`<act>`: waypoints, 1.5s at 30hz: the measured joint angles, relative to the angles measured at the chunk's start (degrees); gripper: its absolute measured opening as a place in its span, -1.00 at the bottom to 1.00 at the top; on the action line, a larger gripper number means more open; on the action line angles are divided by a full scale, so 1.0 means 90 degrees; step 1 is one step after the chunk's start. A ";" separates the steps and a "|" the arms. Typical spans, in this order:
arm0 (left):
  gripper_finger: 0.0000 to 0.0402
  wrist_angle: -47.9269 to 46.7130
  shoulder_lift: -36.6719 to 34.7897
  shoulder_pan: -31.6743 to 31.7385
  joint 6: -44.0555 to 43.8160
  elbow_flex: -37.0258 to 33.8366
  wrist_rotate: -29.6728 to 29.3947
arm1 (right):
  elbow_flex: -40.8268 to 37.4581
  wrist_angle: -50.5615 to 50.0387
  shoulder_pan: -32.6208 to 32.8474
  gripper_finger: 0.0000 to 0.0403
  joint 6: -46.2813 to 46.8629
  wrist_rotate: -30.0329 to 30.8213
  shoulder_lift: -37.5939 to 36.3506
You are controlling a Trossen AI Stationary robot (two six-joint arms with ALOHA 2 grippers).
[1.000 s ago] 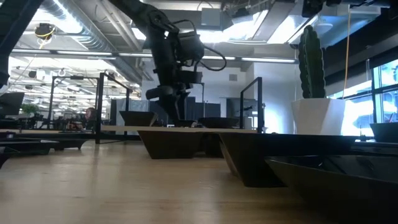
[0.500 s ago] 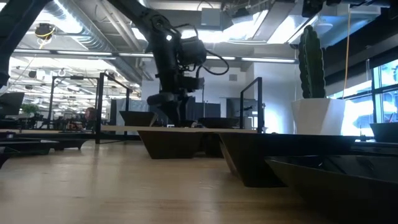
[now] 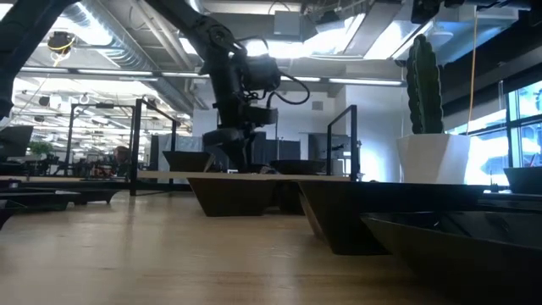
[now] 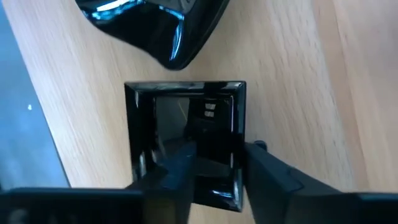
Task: Pick & Place Mini shaped plates
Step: Stack the leaf-shaped plate on top of the leaf-shaped plate on the shelf
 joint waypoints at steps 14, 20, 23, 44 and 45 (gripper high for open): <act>-0.97 0.0005 -0.0010 0.0149 -0.0030 0.0017 -0.0255 | 0.0000 0.0000 0.0000 -0.93 -0.0002 0.0002 0.0000; -0.98 0.0039 -0.0010 0.0393 -0.0190 0.0017 -0.0350 | 0.0000 0.0000 0.0000 -0.93 -0.0002 0.0002 -0.0001; -0.98 0.0224 -0.0010 0.0561 -0.0334 0.0017 -0.0352 | 0.0000 0.0000 0.0000 -0.93 -0.0002 0.0002 0.0000; -0.80 0.0100 -0.0005 0.0745 -0.0561 0.0012 -0.0131 | 0.0000 0.0000 0.0000 -0.93 -0.0005 0.0002 -0.0001; -0.77 0.0100 -0.0003 0.0734 -0.0561 0.0010 -0.0131 | 0.0000 0.0000 0.0000 -0.93 -0.0005 0.0002 -0.0002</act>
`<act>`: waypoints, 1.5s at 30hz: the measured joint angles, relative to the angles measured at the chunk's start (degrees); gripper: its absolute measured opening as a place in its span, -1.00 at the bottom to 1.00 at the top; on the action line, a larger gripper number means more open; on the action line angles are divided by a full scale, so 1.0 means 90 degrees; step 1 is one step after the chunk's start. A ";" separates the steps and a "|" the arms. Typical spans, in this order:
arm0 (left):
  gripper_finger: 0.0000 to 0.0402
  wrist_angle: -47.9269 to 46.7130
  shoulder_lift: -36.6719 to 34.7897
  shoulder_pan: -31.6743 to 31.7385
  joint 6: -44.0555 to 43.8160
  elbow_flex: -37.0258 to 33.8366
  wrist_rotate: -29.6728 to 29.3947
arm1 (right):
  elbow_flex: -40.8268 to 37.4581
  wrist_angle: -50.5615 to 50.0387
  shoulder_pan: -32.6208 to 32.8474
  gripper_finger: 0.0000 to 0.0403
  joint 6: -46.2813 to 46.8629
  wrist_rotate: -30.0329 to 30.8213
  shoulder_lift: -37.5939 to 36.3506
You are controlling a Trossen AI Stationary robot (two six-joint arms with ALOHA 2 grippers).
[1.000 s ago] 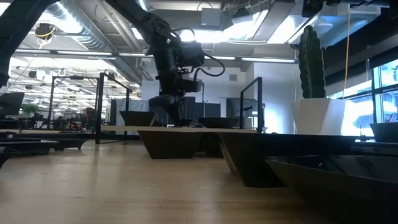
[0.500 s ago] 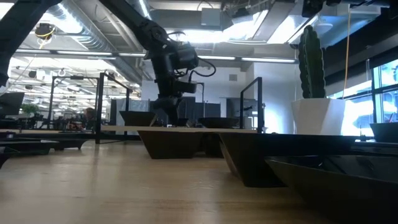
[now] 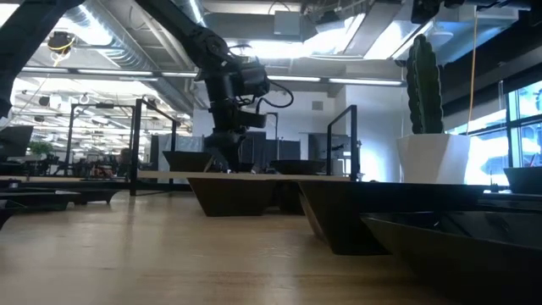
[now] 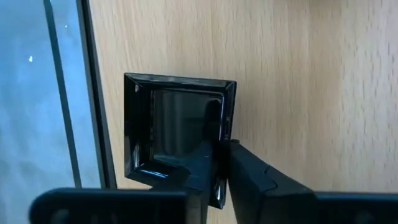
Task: Pick & Place Mini shaped plates
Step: Stack the leaf-shaped plate on top of the leaf-shaped plate on the shelf, then stack the distorted square plate on top of the distorted square plate on the shelf
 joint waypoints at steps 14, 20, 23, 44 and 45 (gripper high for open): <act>-0.33 -0.0499 0.0005 -0.0354 0.0043 0.0343 -0.0664 | 0.0000 -0.0002 0.0000 -0.93 0.0000 -0.0002 0.0001; -0.28 -0.2487 -0.0314 -0.0676 -0.0500 0.1422 -0.0731 | 0.0000 0.0000 -0.0002 -0.93 -0.0032 -0.0002 0.0000; -0.30 -0.3220 -0.1012 -0.0792 -0.1069 0.1715 -0.0342 | 0.0000 0.0030 0.0000 -0.93 -0.0106 -0.0002 0.0000; -0.99 0.3288 -0.8895 -0.3369 -0.5043 -0.4516 0.2506 | 0.0002 0.0170 0.0000 -0.93 0.0893 -0.0896 -0.0010; -0.99 0.3523 -0.9137 -0.3578 -0.5051 -0.4797 0.2285 | 0.0002 0.0203 0.0000 -0.93 0.0921 -0.0896 -0.0010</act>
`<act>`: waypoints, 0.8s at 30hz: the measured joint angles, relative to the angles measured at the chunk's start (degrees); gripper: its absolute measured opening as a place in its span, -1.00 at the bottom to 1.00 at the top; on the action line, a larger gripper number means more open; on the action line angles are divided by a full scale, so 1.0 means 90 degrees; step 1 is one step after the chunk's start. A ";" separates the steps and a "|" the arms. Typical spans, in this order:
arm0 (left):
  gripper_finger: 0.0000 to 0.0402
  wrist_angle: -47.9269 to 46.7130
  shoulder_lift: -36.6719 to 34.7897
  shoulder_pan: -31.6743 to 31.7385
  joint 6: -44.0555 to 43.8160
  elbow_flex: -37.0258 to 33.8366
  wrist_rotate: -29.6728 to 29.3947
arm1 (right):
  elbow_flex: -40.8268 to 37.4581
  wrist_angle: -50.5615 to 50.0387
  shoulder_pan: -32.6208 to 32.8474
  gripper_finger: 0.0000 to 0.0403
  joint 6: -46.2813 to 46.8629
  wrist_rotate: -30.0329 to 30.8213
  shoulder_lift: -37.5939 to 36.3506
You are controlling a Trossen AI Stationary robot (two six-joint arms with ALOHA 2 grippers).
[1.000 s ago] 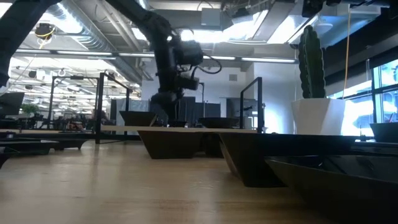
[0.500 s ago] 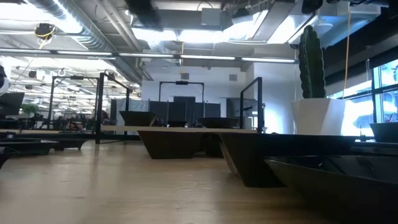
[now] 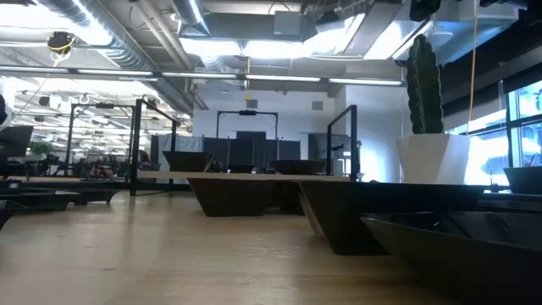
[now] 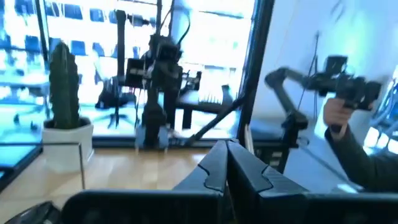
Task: Pick & Place Mini shaped plates
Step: Stack the distorted square plate on top of the distorted square plate on the shelf
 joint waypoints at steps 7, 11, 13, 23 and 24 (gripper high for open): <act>-0.99 0.1706 -0.0827 -0.0615 0.1098 -0.1976 -0.0890 | 0.0000 0.0240 0.0000 -0.93 -0.0057 0.0001 0.0320; -0.99 0.3060 -0.0627 -0.0434 0.2218 -0.2972 -0.0991 | 0.0000 0.0657 0.0000 -0.93 -0.0521 0.0002 0.0859; -0.99 0.2992 -0.0605 -0.0316 0.2814 -0.3196 -0.0826 | 0.0002 0.1004 0.0000 -0.93 -0.0729 0.0002 0.1176; -0.99 0.2683 -0.0590 -0.0063 0.4584 -0.3256 -0.0543 | 0.0002 0.1581 0.0000 -0.93 -0.1125 0.0002 0.2325; -0.99 0.2687 -0.0584 -0.0056 0.4585 -0.3256 -0.0492 | 0.0002 0.1580 0.0005 -0.93 -0.0976 0.0002 0.2456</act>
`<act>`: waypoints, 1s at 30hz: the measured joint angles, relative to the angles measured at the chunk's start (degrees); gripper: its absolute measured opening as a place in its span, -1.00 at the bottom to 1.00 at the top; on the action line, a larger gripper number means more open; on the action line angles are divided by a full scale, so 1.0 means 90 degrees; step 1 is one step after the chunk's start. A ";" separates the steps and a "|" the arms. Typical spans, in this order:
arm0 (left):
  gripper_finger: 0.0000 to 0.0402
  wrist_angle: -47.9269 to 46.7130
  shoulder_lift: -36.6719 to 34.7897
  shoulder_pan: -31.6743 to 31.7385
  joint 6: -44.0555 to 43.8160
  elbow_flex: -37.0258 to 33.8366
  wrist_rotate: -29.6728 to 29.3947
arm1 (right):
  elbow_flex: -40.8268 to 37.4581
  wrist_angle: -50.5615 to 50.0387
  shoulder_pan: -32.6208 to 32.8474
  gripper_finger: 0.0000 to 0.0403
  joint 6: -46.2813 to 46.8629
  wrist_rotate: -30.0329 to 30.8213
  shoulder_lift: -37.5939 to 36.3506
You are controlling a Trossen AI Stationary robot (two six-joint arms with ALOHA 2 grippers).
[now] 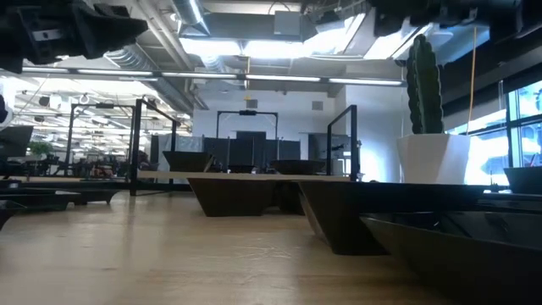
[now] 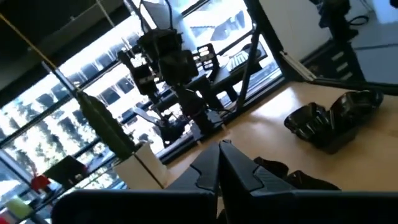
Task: Pick & Place Mini shaped plates
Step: Stack the distorted square plate on top of the distorted square plate on the shelf
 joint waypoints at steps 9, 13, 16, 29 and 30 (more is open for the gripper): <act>-0.99 0.0054 -0.0206 0.0002 -0.1636 0.0005 0.0171 | 0.0000 0.0287 0.0277 -0.93 0.0571 0.0001 0.0599; -0.98 0.0122 -0.0674 0.0063 -0.1962 0.0010 -0.0629 | 0.0000 0.0624 0.0277 -0.93 0.0356 0.0345 0.0594; -0.99 -0.0230 -0.1071 0.0175 -0.2067 0.0012 -0.0646 | 0.0000 0.0712 0.0273 -0.95 0.0157 0.0580 0.0594; -0.98 0.0335 -0.1642 0.0249 -0.0373 0.0012 -0.1071 | -0.0002 0.0671 0.0277 -0.96 0.0125 0.0246 0.0570; -0.97 0.0438 -0.1651 0.0249 -0.0345 0.0013 -0.1216 | -0.0002 0.0724 0.0277 -0.96 0.0120 0.0227 0.0570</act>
